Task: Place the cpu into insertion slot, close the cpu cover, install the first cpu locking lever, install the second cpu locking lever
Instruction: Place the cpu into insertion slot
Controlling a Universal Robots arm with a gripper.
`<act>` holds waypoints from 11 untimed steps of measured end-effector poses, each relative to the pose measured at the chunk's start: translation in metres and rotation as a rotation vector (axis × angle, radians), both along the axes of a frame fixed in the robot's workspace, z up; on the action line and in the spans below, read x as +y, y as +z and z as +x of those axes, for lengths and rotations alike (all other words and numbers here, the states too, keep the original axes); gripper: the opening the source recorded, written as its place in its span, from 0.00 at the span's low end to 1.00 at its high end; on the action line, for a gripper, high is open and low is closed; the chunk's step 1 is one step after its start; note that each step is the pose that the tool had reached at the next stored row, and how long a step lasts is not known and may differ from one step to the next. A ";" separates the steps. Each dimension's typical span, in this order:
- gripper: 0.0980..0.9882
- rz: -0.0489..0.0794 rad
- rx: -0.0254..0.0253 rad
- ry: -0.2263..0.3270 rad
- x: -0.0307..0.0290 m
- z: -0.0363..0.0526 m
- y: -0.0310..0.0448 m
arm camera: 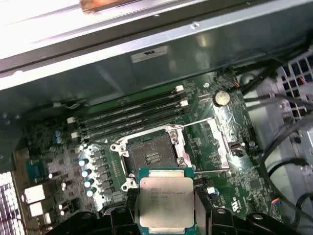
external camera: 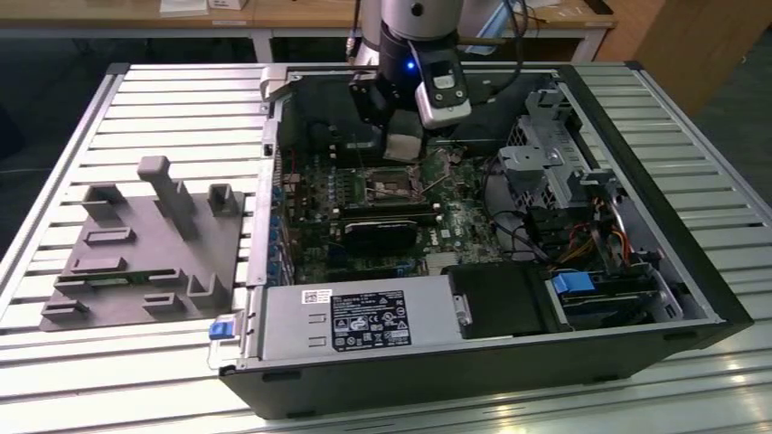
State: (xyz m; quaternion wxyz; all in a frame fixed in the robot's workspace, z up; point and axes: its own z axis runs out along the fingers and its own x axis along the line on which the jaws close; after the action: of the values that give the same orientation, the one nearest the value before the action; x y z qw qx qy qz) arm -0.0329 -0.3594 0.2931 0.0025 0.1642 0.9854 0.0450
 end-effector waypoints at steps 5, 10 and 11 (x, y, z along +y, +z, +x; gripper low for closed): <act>0.49 0.000 0.0000 -0.091 0.0000 0.0000 -0.0023; 0.49 0.000 0.0000 -0.181 0.0000 0.0000 -0.0044; 0.49 0.000 0.0000 -0.199 0.0000 0.0000 -0.0048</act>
State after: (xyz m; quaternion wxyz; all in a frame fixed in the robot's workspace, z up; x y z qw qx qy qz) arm -0.0328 -0.3595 0.2883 0.0070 0.2613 0.9642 0.0445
